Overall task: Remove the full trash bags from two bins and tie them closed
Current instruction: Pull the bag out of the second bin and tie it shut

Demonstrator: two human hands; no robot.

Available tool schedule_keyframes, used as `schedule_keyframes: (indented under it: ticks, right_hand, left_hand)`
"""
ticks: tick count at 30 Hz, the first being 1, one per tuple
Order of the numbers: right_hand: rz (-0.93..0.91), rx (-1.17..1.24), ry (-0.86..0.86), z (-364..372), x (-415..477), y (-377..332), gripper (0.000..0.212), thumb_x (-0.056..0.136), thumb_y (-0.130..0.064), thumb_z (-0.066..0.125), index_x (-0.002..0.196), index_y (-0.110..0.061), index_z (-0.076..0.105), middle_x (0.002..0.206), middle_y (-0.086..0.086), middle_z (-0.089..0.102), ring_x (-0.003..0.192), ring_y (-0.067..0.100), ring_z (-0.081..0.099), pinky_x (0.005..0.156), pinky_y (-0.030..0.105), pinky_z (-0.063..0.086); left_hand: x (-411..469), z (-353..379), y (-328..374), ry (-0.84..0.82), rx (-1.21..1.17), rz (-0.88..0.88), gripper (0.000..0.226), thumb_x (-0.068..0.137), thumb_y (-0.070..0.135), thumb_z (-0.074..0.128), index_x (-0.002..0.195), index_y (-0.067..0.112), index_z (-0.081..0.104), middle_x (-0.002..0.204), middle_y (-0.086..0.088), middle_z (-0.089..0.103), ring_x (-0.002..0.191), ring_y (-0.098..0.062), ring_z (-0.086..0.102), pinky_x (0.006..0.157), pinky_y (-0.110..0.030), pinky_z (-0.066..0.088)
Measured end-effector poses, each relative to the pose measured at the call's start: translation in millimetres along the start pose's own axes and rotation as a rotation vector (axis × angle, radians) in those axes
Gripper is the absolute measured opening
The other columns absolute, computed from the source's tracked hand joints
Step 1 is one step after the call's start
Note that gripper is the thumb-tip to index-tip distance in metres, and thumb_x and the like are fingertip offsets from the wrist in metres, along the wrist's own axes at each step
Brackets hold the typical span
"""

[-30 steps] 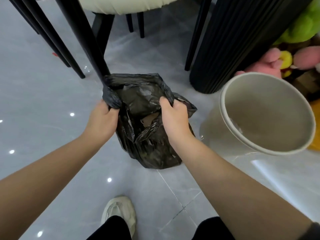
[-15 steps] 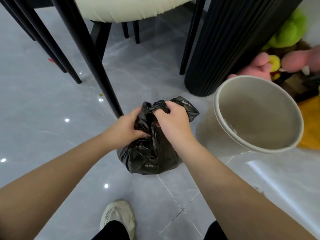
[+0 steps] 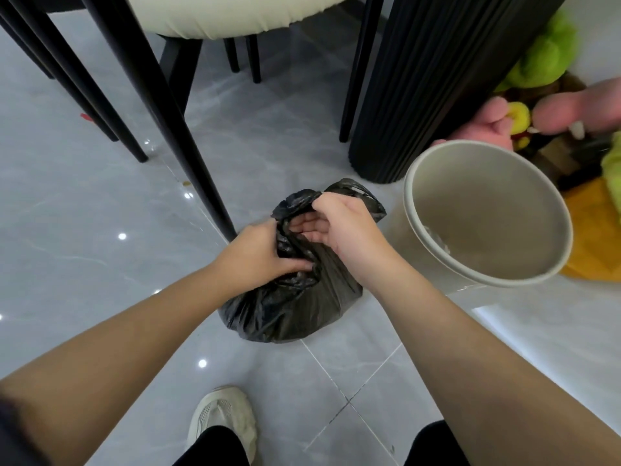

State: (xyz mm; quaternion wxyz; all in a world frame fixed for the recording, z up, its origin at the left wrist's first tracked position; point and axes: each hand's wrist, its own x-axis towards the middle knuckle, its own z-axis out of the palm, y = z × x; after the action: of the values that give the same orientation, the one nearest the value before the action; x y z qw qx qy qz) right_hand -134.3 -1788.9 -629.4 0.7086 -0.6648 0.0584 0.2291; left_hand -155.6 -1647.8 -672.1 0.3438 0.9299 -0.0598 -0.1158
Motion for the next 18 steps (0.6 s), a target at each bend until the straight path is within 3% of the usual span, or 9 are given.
schedule_keyframes:
  ticks: [3, 6, 8, 10, 12, 14, 16, 17, 18]
  right_hand:
    - [0.041, 0.039, 0.004, -1, -2, -3, 0.031, 0.095, -0.008, 0.039, 0.072, -0.007, 0.060, 0.069, 0.010, 0.067, 0.068, 0.019, 0.065, 0.064, 0.024, 0.053]
    - [0.055, 0.069, -0.044, -8, -6, -6, 0.026, 0.097, -0.010, 0.040, 0.085, -0.006, 0.062, 0.078, 0.013, 0.067, 0.076, 0.024, 0.065, 0.080, 0.036, 0.054]
    - [-0.021, -0.049, -0.004, -17, -8, -4, 0.023, 0.095, -0.007, 0.041, 0.105, -0.010, 0.061, 0.084, 0.010, 0.067, 0.079, 0.020, 0.066, 0.078, 0.032, 0.054]
    - [-0.116, -0.246, 0.187, -32, -6, 3, 0.037, 0.090, -0.003, 0.045, 0.122, -0.019, 0.052, 0.089, 0.000, 0.061, 0.078, 0.009, 0.060, 0.075, 0.024, 0.050]
    - [-0.161, -0.369, 0.340, -48, -3, 16, 0.055, 0.085, 0.000, 0.050, 0.133, -0.023, 0.041, 0.104, -0.003, 0.051, 0.091, 0.007, 0.051, 0.084, 0.024, 0.044]
    - [-0.109, -0.440, 0.286, -60, 1, 30, 0.075, 0.082, -0.002, 0.057, 0.145, -0.026, 0.024, 0.135, -0.002, 0.040, 0.118, 0.008, 0.042, 0.095, 0.028, 0.041]
    - [0.009, -0.471, 0.100, -62, 2, 41, 0.092, 0.081, -0.006, 0.064, 0.150, -0.028, 0.008, 0.152, -0.007, 0.026, 0.127, 0.004, 0.040, 0.098, 0.030, 0.043]
    - [0.041, -0.480, 0.036, -60, 3, 46, 0.092, 0.079, -0.009, 0.068, 0.150, -0.027, 0.013, 0.152, -0.007, 0.029, 0.125, 0.007, 0.045, 0.100, 0.033, 0.043]
    - [0.044, -0.490, 0.015, -60, 7, 52, 0.081, 0.077, -0.011, 0.071, 0.145, -0.022, 0.029, 0.145, -0.003, 0.043, 0.120, 0.011, 0.052, 0.101, 0.034, 0.044]
  left_hand:
    - [6, 3, 2, 0.029, 0.112, -0.053, 0.022, 0.088, 0.032, 0.059, 0.073, 0.015, 0.058, 0.069, 0.004, 0.055, 0.071, -0.019, 0.056, 0.061, -0.027, 0.039]
    - [5, 5, -4, 0.056, 0.038, -0.053, 0.033, 0.092, 0.015, 0.048, 0.059, 0.016, 0.042, 0.059, 0.004, 0.050, 0.059, -0.017, 0.051, 0.050, -0.023, 0.035]
    - [1, 6, -8, 0.063, -0.010, -0.050, 0.029, 0.092, 0.007, 0.045, 0.063, 0.013, 0.044, 0.061, 0.002, 0.050, 0.057, -0.012, 0.049, 0.048, -0.019, 0.035]
    - [-2, 5, -14, 0.055, -0.060, -0.084, 0.023, 0.091, 0.001, 0.043, 0.069, 0.005, 0.050, 0.064, 0.001, 0.050, 0.059, -0.006, 0.047, 0.051, -0.011, 0.039]
    - [-3, 3, -20, 0.036, -0.094, -0.106, 0.017, 0.089, -0.002, 0.043, 0.079, -0.003, 0.057, 0.071, -0.003, 0.056, 0.065, -0.006, 0.050, 0.055, -0.006, 0.040]
    - [-4, -1, -27, 0.017, -0.116, -0.105, 0.017, 0.089, -0.001, 0.043, 0.089, -0.001, 0.060, 0.082, -0.005, 0.063, 0.075, -0.009, 0.057, 0.066, -0.009, 0.043]
    - [-5, -4, -29, -0.011, -0.136, -0.082, 0.019, 0.090, 0.000, 0.043, 0.095, 0.005, 0.061, 0.086, -0.005, 0.066, 0.079, -0.009, 0.060, 0.075, -0.013, 0.045]
    - [-5, -5, -30, -0.037, -0.156, -0.061, 0.019, 0.091, 0.000, 0.044, 0.096, 0.006, 0.061, 0.089, -0.007, 0.067, 0.083, -0.013, 0.061, 0.079, -0.019, 0.046]
    - [-5, -6, -30, -0.061, -0.170, -0.044, 0.019, 0.091, -0.001, 0.045, 0.097, 0.008, 0.061, 0.090, -0.007, 0.067, 0.087, -0.015, 0.061, 0.083, -0.025, 0.046]
